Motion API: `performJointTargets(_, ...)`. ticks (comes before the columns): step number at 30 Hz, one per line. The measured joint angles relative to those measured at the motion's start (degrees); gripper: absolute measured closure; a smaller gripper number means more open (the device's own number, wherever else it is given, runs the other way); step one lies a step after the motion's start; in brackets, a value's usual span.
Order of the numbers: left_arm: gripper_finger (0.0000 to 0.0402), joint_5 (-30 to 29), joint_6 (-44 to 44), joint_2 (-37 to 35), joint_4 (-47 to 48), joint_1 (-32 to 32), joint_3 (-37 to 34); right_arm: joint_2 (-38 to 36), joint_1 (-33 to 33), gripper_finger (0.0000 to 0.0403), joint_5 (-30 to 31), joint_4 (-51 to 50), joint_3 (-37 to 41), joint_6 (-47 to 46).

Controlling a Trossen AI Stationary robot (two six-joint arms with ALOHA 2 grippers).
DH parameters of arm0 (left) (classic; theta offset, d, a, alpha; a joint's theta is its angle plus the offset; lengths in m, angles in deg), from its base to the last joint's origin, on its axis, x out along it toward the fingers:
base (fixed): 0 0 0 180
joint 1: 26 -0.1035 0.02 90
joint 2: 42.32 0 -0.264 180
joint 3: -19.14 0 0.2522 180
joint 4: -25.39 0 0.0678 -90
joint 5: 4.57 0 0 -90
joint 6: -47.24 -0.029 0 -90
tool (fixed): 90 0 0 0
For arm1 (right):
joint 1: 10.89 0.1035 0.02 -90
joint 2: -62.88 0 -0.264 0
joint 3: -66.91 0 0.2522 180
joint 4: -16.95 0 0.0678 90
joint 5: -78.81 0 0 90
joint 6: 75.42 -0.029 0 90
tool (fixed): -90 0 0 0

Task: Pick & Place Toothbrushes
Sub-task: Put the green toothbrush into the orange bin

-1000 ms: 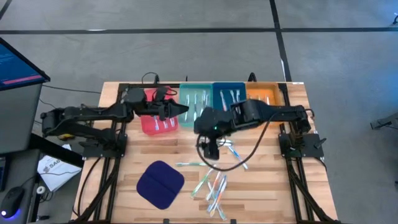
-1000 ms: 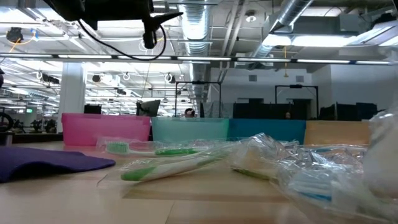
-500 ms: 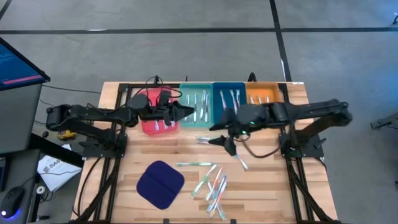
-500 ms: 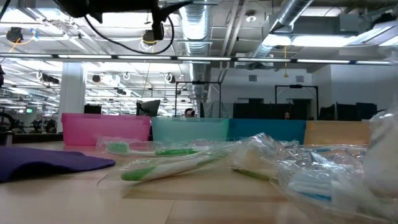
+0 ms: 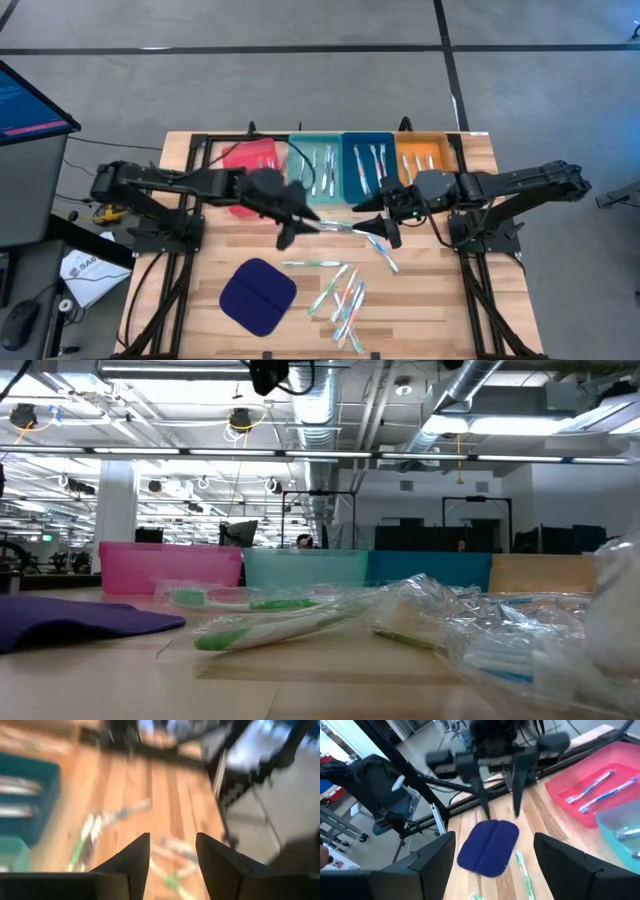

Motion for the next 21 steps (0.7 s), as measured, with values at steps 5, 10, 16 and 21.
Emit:
performJointTargets(5, 0.0247, 1.0, -1.7, 5.9, 11.5, 4.1, 1.8, -0.6, 0.5, 0.0138, -0.4, -3.8, 0.0, 1.5)
performJointTargets(10, 0.0247, -5.0, 2.9, 9.7, 19.9, 8.2, 1.7, -0.6, 0.5, 0.0138, -0.9, -9.4, 0.0, 1.6)
performJointTargets(16, 0.0247, -8.3, 8.2, 10.6, 16.8, 10.9, 0.4, 0.4, 1.2, 0.0138, -1.8, -14.7, 0.0, 2.1)
performJointTargets(21, 0.0247, -9.7, 9.5, 10.6, 15.0, 11.0, 0.0, 1.0, 2.4, 0.0138, -1.9, -14.8, -0.1, 3.1)
